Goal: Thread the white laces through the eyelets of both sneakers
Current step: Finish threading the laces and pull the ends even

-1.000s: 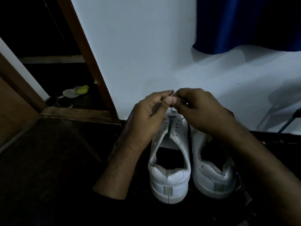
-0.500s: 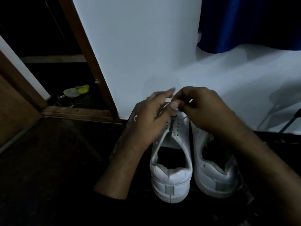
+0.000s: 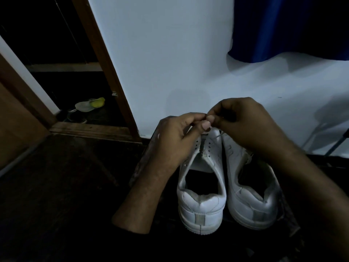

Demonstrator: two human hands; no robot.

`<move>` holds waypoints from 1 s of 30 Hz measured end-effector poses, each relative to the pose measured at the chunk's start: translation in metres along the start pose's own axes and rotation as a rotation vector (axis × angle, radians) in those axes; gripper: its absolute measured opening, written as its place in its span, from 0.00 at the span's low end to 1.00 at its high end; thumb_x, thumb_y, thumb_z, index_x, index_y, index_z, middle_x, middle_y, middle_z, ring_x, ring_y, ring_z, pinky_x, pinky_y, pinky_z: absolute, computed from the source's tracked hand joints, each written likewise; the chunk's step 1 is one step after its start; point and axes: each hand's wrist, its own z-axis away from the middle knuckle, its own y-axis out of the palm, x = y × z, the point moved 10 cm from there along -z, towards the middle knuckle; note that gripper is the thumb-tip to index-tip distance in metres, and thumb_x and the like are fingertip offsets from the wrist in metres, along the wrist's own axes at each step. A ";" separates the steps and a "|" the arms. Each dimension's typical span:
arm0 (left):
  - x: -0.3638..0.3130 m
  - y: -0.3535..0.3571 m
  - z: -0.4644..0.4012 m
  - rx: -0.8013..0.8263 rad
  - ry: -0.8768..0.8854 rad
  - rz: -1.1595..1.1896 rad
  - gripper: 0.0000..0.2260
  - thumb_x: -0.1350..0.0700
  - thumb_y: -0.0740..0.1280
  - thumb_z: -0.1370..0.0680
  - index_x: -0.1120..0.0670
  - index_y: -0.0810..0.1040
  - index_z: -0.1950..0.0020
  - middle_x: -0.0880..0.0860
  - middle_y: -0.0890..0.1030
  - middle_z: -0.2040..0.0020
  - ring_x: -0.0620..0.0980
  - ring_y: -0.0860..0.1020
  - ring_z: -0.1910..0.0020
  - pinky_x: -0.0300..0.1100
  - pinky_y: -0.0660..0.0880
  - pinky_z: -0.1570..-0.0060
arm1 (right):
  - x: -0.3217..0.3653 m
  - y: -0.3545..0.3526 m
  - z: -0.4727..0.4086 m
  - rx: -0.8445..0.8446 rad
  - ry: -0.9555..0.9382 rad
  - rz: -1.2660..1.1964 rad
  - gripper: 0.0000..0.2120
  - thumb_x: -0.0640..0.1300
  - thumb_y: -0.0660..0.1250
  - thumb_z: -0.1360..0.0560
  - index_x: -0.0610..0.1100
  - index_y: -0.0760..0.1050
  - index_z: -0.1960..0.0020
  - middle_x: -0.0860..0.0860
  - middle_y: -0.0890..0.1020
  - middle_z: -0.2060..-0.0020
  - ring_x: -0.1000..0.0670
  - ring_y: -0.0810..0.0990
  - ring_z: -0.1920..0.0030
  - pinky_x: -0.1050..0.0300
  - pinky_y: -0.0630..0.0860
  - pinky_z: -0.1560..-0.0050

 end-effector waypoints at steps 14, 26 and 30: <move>0.008 -0.010 0.008 -0.017 -0.083 -0.083 0.05 0.58 0.72 0.21 0.51 0.85 0.56 0.47 0.86 0.59 0.43 0.85 0.57 0.47 0.83 0.51 | 0.011 0.057 0.052 0.584 0.091 0.532 0.33 0.65 0.68 0.27 0.46 0.65 0.31 0.47 0.73 0.35 0.45 0.74 0.36 0.48 0.72 0.37; 0.015 0.011 0.011 0.054 -0.158 -0.187 0.03 0.59 0.73 0.22 0.56 0.87 0.54 0.49 0.86 0.59 0.42 0.82 0.60 0.36 0.74 0.59 | -0.008 0.025 0.027 0.110 0.187 0.439 0.10 0.46 0.67 0.26 0.40 0.78 0.62 0.46 0.76 0.68 0.44 0.77 0.61 0.54 0.67 0.64; 0.013 0.017 0.009 0.086 -0.128 -0.275 0.04 0.57 0.73 0.23 0.55 0.87 0.55 0.47 0.85 0.61 0.38 0.79 0.62 0.27 0.68 0.63 | -0.021 0.021 0.020 0.200 0.194 0.350 0.10 0.45 0.69 0.27 0.39 0.83 0.59 0.38 0.81 0.64 0.44 0.81 0.62 0.57 0.71 0.66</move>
